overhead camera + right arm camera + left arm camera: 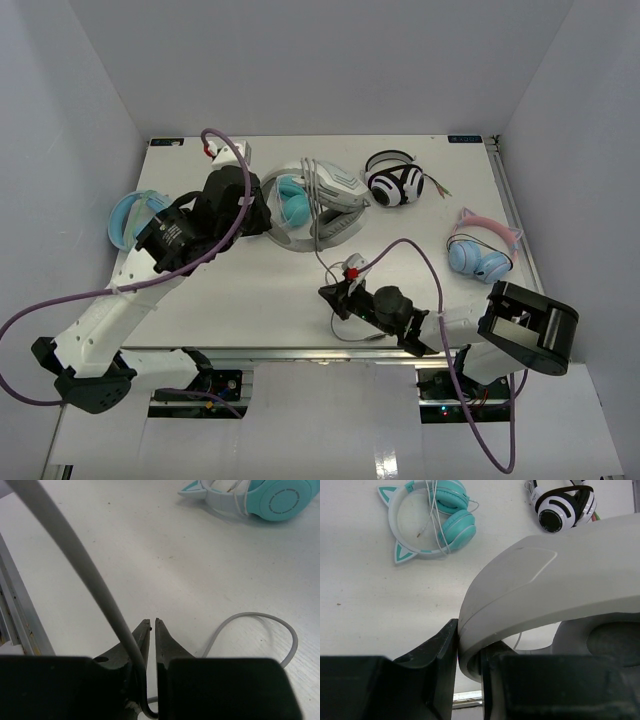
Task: Wrap the headphones
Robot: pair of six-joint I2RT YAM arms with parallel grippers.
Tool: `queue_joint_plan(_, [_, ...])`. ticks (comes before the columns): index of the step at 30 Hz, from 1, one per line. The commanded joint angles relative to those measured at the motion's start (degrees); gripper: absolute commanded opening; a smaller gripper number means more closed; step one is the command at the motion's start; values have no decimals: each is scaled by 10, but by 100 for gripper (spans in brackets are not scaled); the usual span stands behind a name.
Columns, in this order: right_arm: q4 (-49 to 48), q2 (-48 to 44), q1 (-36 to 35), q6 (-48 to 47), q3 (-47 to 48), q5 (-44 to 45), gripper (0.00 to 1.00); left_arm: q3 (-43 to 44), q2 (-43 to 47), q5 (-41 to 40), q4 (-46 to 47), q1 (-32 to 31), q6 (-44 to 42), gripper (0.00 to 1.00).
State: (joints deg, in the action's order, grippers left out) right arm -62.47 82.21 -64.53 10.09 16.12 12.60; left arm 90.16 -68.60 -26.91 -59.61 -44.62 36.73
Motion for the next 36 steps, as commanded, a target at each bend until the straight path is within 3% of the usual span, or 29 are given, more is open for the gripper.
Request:
queue_joint_plan(1, [-54,-1,15,3,-9,32,8,26,49,48,57,3,2,0])
queue_joint_plan(11, [25,-45,161,35,27,-74,10,-12,63,359,107,2,-119,0])
queue_joint_plan(17, [57,-80,200,26,42,-100,20,-14,51,347,64,3,-131,0])
queue_joint_plan(21, [53,-57,202,32,59,-114,23,-20,52,353,68,3,-132,0])
queue_joint_plan(28, [69,-45,243,40,95,-100,15,-23,31,378,45,3,-183,0])
queue_joint_plan(36, [190,-156,282,10,143,-105,8,-52,14,315,20,3,-262,0])
